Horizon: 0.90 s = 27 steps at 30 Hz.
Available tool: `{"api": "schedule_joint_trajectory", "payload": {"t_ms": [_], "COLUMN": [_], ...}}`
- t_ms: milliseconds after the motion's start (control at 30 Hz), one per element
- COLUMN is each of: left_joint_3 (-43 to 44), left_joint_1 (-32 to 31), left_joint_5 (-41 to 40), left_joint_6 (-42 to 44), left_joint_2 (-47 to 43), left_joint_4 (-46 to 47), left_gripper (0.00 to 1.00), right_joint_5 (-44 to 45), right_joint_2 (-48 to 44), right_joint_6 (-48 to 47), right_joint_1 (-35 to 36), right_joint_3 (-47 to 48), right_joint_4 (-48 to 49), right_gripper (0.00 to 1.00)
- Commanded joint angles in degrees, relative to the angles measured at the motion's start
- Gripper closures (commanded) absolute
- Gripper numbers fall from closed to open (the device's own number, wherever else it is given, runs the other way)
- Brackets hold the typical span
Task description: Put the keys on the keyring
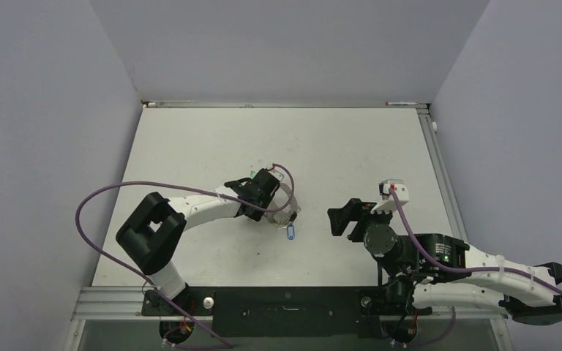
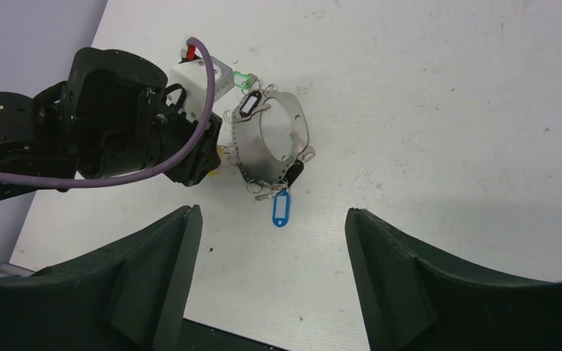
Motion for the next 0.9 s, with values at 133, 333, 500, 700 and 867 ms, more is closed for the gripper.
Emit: {"api": "schedule_joint_trajectory", "payload": {"t_ms": [133, 333, 500, 700, 867], "left_joint_3": [-3.0, -10.1, -17.2, -22.3, -27.6], "left_joint_1": [2.3, 4.0, 4.7, 4.7, 4.8], "left_joint_5": [-21.4, -26.0, -15.3, -0.5, 6.6], "left_joint_6": [-6.1, -13.2, -15.9, -21.7, -27.1], "left_joint_2": [-9.4, -25.9, -34.3, -35.3, -35.1], "left_joint_4": [1.1, 6.0, 12.3, 19.1, 27.4], "left_gripper": [0.34, 0.2, 0.18, 0.26, 0.31], "right_joint_5": [2.0, 2.9, 3.8, 3.9, 0.0], "right_joint_2": [0.4, 0.7, 4.1, 8.5, 12.2], "right_joint_6": [-0.6, -1.1, -2.3, -5.2, -8.3], "right_joint_1": [-0.2, -0.2, -0.3, -0.5, -3.0], "right_joint_3": [1.6, 0.2, 0.2, -1.1, -1.9], "right_joint_4": [0.8, 2.3, 4.1, 9.6, 13.7], "right_gripper": [0.26, 0.26, 0.25, 0.24, 0.22]}}
